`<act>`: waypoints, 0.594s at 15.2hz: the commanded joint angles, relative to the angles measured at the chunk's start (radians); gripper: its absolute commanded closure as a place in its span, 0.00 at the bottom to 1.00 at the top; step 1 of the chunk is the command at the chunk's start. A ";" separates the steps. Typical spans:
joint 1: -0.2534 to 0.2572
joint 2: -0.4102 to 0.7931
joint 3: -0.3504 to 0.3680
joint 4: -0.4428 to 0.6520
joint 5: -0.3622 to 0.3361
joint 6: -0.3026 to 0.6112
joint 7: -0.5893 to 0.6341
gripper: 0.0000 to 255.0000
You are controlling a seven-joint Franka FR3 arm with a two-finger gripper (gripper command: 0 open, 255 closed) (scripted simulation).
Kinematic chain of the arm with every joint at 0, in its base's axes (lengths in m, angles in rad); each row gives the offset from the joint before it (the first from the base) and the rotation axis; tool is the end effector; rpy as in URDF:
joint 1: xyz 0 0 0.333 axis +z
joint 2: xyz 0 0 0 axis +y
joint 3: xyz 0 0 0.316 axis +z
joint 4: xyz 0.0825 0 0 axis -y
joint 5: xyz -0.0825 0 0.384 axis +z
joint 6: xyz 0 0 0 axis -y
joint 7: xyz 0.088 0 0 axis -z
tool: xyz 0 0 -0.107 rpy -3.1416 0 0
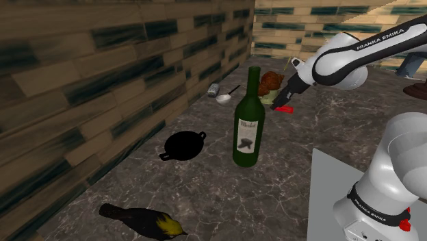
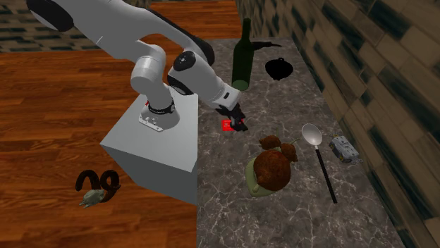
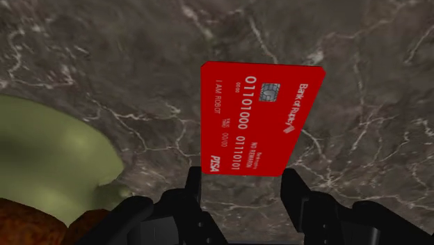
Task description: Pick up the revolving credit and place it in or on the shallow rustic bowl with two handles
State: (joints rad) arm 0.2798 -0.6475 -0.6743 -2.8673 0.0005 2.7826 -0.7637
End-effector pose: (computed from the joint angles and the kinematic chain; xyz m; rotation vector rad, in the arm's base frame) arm 0.3500 -0.1233 0.3794 -2.8584 -0.5591 -0.8601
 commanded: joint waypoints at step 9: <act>-0.064 -0.086 0.097 0.072 -0.023 -0.167 0.069 1.00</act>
State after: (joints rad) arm 0.2198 -0.7269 -0.5850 -2.8038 -0.0216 2.6324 -0.6999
